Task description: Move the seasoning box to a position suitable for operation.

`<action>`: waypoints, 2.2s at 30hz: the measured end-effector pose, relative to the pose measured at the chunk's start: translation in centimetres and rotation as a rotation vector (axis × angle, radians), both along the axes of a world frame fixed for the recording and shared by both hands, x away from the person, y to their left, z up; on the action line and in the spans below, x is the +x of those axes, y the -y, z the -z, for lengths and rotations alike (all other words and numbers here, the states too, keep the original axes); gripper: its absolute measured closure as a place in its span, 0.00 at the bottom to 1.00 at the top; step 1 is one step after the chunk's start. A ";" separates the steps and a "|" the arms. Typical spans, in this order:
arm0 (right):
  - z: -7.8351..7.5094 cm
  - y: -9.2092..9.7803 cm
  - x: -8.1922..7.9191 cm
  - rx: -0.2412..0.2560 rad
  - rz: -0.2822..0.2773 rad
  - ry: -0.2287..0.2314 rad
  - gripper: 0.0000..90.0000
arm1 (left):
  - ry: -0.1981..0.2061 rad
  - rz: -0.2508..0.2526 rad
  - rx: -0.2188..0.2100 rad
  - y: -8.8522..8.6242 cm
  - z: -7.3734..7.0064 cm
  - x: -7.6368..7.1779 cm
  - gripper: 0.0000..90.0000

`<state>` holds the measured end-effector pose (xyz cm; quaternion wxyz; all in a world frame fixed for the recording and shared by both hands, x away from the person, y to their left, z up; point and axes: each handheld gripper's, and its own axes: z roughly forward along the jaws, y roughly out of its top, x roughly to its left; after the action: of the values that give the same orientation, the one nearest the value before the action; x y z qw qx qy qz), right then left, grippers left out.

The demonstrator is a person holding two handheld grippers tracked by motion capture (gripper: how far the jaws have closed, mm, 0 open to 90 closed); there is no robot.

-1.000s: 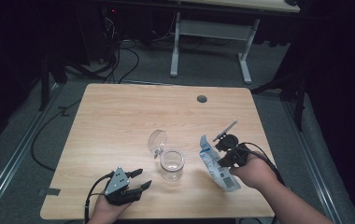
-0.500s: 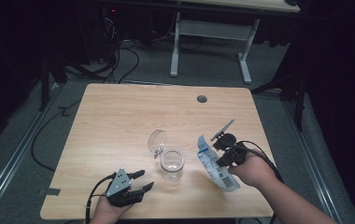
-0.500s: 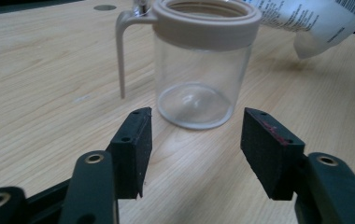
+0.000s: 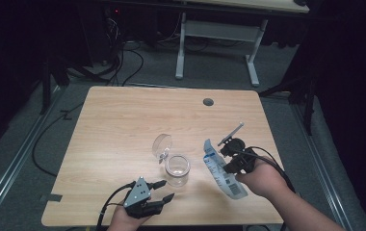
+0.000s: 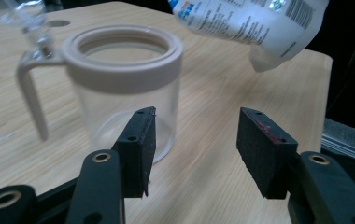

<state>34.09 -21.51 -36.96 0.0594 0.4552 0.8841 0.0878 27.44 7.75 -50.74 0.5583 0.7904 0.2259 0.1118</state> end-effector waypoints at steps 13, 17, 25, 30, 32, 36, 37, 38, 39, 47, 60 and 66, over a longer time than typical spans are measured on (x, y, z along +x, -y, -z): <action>-1.3 -1.0 -1.3 0.011 -0.014 0.002 1.00 | 0.017 0.075 -0.047 4.9 -2.0 -0.7 0.53; -1.5 -1.2 -1.4 0.005 -0.035 0.012 1.00 | 0.033 0.093 -0.036 5.8 -2.5 -0.7 0.53; -1.4 -1.6 -1.7 0.008 -0.029 0.012 1.00 | 0.022 0.107 -0.009 7.0 -0.7 -0.6 0.52; -1.5 -2.0 -1.9 -0.004 -0.029 0.009 1.00 | 0.023 0.136 0.014 7.1 0.2 -1.2 0.50; -1.7 -2.2 -2.0 -0.001 -0.030 0.011 1.00 | 0.013 0.145 0.009 7.1 0.3 -1.3 0.49; -2.0 -2.5 -2.1 -0.006 -0.022 0.003 1.00 | 0.017 0.152 0.014 7.2 0.5 -1.5 0.48; -2.1 -2.7 -2.0 -0.002 -0.023 -0.002 1.00 | 0.018 0.153 0.016 7.2 0.5 -1.5 0.48; -2.3 -3.0 -2.0 0.002 -0.024 -0.009 1.00 | 0.019 0.155 0.016 7.2 0.5 -1.6 0.47; -2.3 -3.2 -2.0 0.003 -0.024 -0.011 1.00 | 0.019 0.156 0.015 7.2 0.6 -1.6 0.47; -2.4 -5.0 -2.0 -0.016 -0.045 -0.025 1.00 | 0.015 0.172 0.009 7.3 0.7 -1.7 0.46; -2.2 -6.7 -2.6 0.000 -0.064 -0.033 1.00 | 0.020 0.180 -0.003 7.8 1.0 -1.7 0.45; -2.4 -6.9 -2.9 0.008 -0.065 -0.024 1.00 | 0.022 0.192 -0.010 8.7 1.3 -1.7 0.40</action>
<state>31.21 -14.60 -34.56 0.0443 0.4272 0.8988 0.0877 25.72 -0.94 -52.04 0.5728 0.8043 0.1437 0.0655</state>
